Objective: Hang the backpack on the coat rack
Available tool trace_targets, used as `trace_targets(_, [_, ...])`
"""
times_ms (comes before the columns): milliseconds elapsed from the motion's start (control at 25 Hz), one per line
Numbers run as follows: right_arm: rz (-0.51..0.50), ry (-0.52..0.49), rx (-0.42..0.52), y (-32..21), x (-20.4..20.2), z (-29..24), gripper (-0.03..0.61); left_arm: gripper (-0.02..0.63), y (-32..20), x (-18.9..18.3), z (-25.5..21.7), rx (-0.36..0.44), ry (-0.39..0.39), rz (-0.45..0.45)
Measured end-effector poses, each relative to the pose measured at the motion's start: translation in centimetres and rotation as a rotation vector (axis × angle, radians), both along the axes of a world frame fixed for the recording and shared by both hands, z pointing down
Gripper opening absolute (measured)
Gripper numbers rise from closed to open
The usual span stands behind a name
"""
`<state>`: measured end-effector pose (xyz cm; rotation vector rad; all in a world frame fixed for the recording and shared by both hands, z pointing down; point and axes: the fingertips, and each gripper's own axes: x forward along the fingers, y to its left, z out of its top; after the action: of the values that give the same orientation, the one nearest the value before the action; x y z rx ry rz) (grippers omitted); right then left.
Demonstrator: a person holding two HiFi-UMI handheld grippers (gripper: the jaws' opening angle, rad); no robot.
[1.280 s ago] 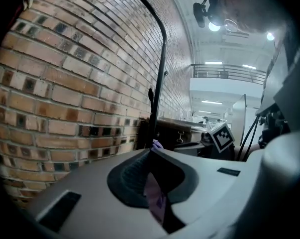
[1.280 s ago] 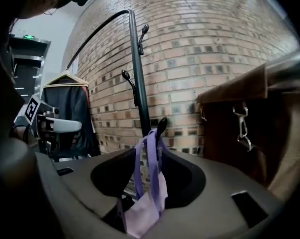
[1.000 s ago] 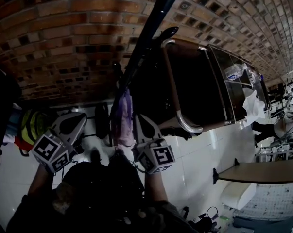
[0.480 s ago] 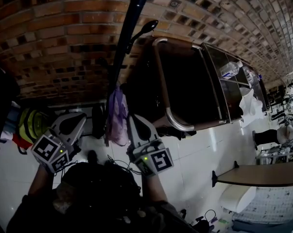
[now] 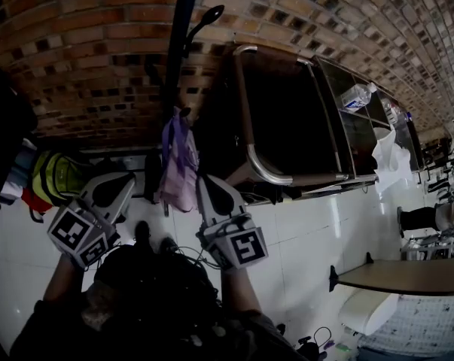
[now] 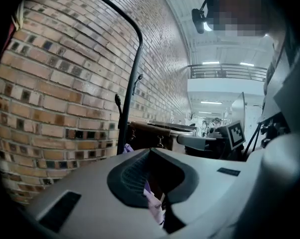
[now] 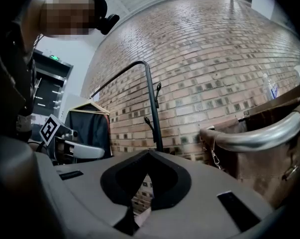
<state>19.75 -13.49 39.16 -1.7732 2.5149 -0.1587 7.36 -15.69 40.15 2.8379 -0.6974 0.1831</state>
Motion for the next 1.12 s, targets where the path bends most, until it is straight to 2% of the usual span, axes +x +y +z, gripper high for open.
trace_targets(280, [-0.046,0.028,-0.018,3.0,0.2,0.1,-0.002,0.034,3.4,0.5,-1.0,0.034,0.003,-0.059])
trace_targets(640, [-0.104,0.079,-0.021,4.4,0.2,0.2,-0.001,0.034,5.1,0.9,-1.9,0.065,0.027,-0.128])
trace_targets(1120, [-0.134,0.108,-0.061,4.9,1.1,1.4,0.000,0.034,5.8,2.0,-1.5,0.079,0.023,-0.144])
